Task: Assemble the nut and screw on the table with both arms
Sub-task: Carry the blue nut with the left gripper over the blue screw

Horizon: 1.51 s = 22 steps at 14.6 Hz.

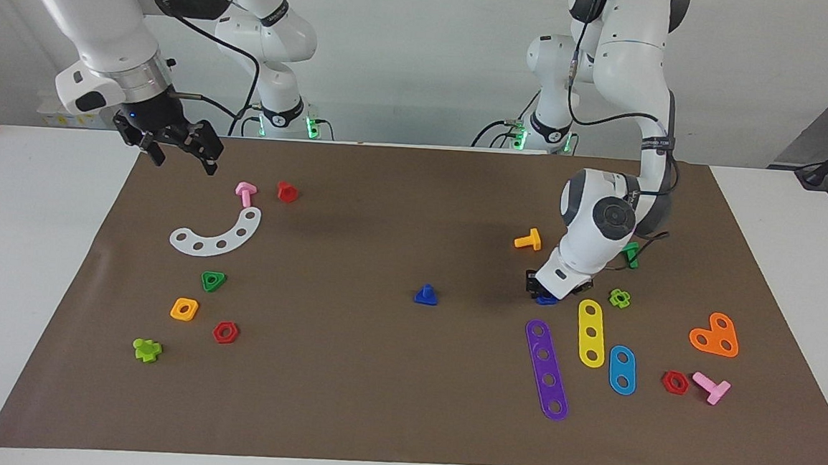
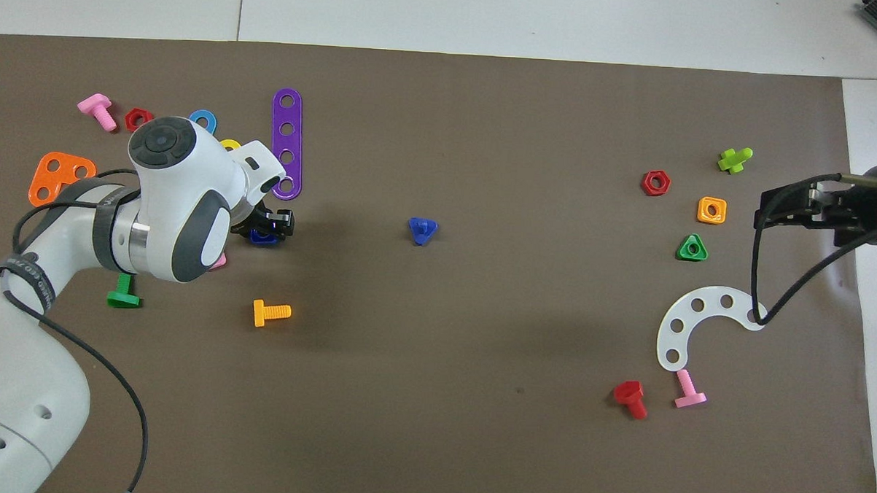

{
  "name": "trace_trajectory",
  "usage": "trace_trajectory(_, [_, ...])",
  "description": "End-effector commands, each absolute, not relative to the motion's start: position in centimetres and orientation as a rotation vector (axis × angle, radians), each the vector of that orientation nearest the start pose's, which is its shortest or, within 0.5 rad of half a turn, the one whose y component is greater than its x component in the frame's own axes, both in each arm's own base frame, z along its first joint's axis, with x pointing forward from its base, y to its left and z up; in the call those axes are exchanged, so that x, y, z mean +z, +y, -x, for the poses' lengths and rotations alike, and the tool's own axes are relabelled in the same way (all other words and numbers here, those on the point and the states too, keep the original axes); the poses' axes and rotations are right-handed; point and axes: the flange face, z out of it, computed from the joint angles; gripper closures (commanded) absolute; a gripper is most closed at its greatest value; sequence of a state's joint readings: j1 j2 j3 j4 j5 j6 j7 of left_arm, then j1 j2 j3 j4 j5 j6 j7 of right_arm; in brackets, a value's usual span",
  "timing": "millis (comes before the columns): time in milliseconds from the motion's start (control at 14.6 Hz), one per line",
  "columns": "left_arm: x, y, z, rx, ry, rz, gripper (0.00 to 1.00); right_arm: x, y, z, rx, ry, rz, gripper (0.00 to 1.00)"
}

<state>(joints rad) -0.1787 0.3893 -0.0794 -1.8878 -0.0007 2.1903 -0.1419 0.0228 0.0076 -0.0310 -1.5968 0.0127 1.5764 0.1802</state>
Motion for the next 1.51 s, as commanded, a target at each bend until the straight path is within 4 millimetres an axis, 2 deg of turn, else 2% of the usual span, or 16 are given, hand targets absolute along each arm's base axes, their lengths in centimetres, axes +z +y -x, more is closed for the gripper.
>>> trace_trajectory(0, [30.9, -15.8, -60.9, 0.100, 0.213, 3.128, 0.63, 61.4, -1.0, -55.2, 0.041, 0.215, 3.138, 0.00])
trace_trajectory(137, [31.5, -15.9, -61.2, 0.100, 0.215, 3.128, 0.79, 61.4, -1.1, -55.2, 0.040, 0.189, 3.152, 0.00])
trace_trajectory(274, [32.2, -16.6, -62.3, 0.068, 0.209, 3.144, 0.84, 61.3, -0.9, -55.2, 0.047, 0.181, 3.150, 0.00])
trace_trajectory(342, [33.5, -18.0, -63.0, 0.032, 0.219, 3.159, 0.84, 61.3, -0.7, -55.2, 0.052, 0.188, 3.146, 0.00])
trace_trajectory(479, [35.2, -22.1, -63.4, 0.062, 0.240, 3.208, 0.84, 61.3, -0.7, -55.1, 0.055, 0.191, 3.145, 0.00])
trace_trajectory(1027, [39.4, -37.8, -62.3, 0.060, 0.166, 3.260, 0.84, 61.0, -0.9, -55.2, 0.049, 0.179, 3.159, 0.00])
trace_trajectory(1301, [39.3, -42.1, -60.5, 0.036, 0.244, 3.266, 0.85, 61.1, -0.9, -55.2, 0.047, 0.179, 3.157, 0.00])
trace_trajectory(1438, [38.2, -43.1, -60.0, 0.051, 0.266, 3.251, 0.86, 61.0, -0.9, -55.2, 0.047, 0.176, 3.156, 0.00])
